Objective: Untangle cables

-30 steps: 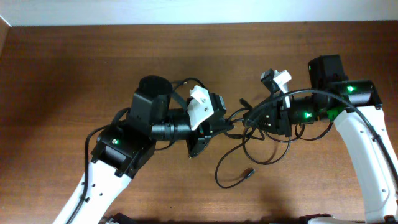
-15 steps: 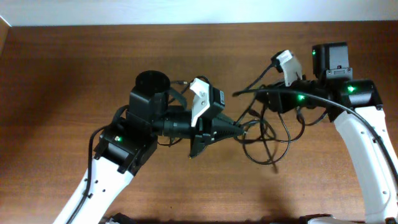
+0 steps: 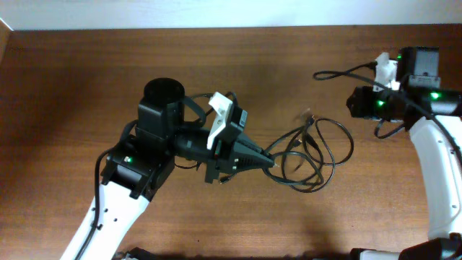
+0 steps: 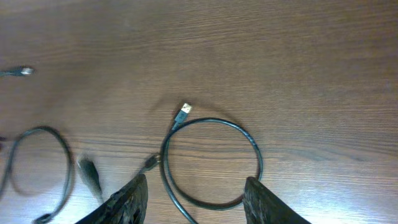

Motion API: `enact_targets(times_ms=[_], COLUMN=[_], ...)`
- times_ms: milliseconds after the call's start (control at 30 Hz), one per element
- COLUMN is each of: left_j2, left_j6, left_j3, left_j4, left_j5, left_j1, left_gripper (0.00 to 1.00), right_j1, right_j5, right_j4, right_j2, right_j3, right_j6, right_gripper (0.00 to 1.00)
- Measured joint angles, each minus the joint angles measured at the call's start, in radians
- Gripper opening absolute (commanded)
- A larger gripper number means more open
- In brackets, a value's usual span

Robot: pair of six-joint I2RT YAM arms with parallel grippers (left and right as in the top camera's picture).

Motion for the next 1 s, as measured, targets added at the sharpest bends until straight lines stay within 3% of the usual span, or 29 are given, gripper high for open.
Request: enact_targets(times_ms=[267, 400, 667, 833, 1000], left_j2=[0.0, -0.003, -0.003, -0.003, -0.003], left_j6=[0.0, -0.008, -0.229, -0.342, -0.476], left_j3=[0.0, 0.001, 0.001, 0.001, 0.001], left_j4=[-0.009, -0.109, -0.126, -0.068, -0.014], left_j5=[-0.108, -0.264, -0.564, -0.607, -0.614], left_j1=[0.003, 0.003, 0.003, 0.003, 0.003], left_gripper=[0.0, 0.0, 0.0, 0.0, 0.0], right_j1=[-0.021, -0.021, -0.021, -0.014, 0.096], right_j5=[-0.37, -0.492, -0.679, -0.802, -0.84], right_j4=[-0.121, -0.173, -0.249, -0.301, -0.301], right_j2=[0.0, -0.02, -0.216, -0.241, -0.241], right_j3=[0.0, 0.0, 0.0, 0.0, 0.0], right_j6=[-0.175, -0.255, -0.335, -0.34, -0.381], right_gripper=[0.49, 0.49, 0.5, 0.51, 0.53])
